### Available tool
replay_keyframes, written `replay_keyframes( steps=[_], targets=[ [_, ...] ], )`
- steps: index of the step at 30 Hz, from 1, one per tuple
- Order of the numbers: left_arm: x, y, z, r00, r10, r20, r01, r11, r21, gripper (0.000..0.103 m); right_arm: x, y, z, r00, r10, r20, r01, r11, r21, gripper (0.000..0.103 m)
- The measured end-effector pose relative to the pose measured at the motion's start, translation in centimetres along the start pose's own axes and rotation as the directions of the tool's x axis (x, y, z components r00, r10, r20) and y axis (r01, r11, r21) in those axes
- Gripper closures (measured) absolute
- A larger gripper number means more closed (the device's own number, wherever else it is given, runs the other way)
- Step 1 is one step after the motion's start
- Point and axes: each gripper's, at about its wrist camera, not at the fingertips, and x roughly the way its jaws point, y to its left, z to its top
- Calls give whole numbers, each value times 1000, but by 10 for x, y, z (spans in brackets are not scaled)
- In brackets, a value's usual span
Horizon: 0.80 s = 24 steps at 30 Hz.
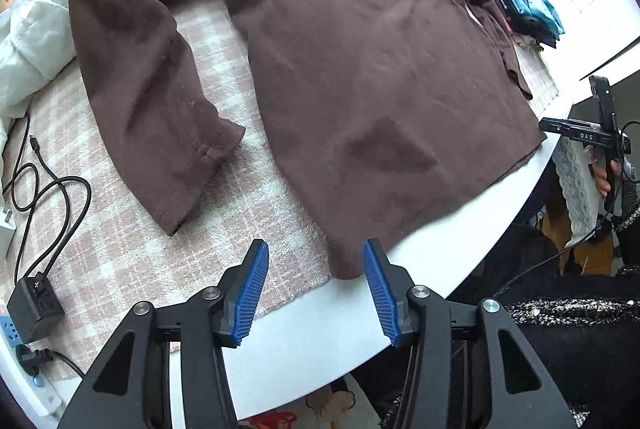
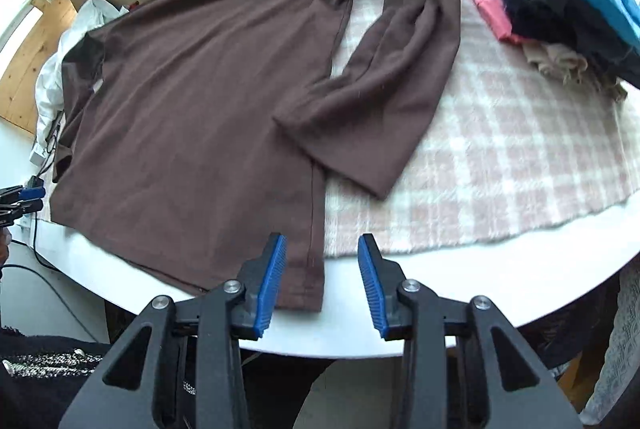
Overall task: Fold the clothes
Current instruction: 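Grasp the hem corners with both grippers and straighten the top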
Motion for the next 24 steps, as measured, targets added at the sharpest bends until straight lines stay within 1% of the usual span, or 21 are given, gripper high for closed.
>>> replay_keyframes(
  steps=[2,5,6,7,8,10,12,13,14,15,16,17,18,20,22,24],
  targets=[
    [4,-1,-8,1000,2,-14,-2,1000,6,56,14,5,-7,999,24,-28,-23,999,32,65],
    [6,-6,-20,1000,24,-14,-24,1000,20,56,18,18,-11,999,36,-9,-37,999,-11,66],
    [7,-8,-23,999,35,-14,-35,999,20,55,19,21,-11,999,43,-4,-43,999,-28,70],
    [8,-10,-26,999,46,-15,-45,999,21,55,20,23,-10,999,51,4,-51,998,-42,92],
    [9,-13,-27,999,47,-15,-47,999,16,55,18,22,-8,997,81,7,-81,996,-38,97],
    [12,-21,-26,999,48,-1,-48,998,43,55,6,13,-1,988,154,28,-154,988,7,97],
    [17,-30,-23,997,68,21,-69,994,80,55,-19,3,4,967,242,83,-247,967,54,97],
    [20,-33,-21,997,74,32,-77,994,82,55,-26,-3,7,957,269,108,-278,957,80,97],
    [23,-37,-19,996,81,44,-84,993,85,56,-29,-8,10,953,276,123,-288,953,94,97],
    [25,-39,-17,995,86,54,-90,992,86,64,-31,-9,14,955,267,133,-280,955,94,97],
    [27,-39,-14,997,66,51,-69,995,69,85,-33,-8,16,957,255,136,-267,960,85,97],
    [28,-38,-11,998,46,45,-48,998,43,95,-36,-5,18,960,245,136,-256,964,72,97],
    [27,-37,-9,999,28,41,-28,999,18,98,-39,-4,19,960,243,137,-254,965,61,97],
    [12,-38,-7,997,38,63,-39,999,10,98,-47,-4,22,957,251,142,-259,965,41,97],
    [-13,-41,-7,995,30,97,-31,999,13,98,-61,0,23,953,261,155,-268,963,22,97],
    [-40,-43,-8,993,41,115,-43,999,11,98,-78,2,23,948,264,178,-268,963,-3,97]
  ],
)
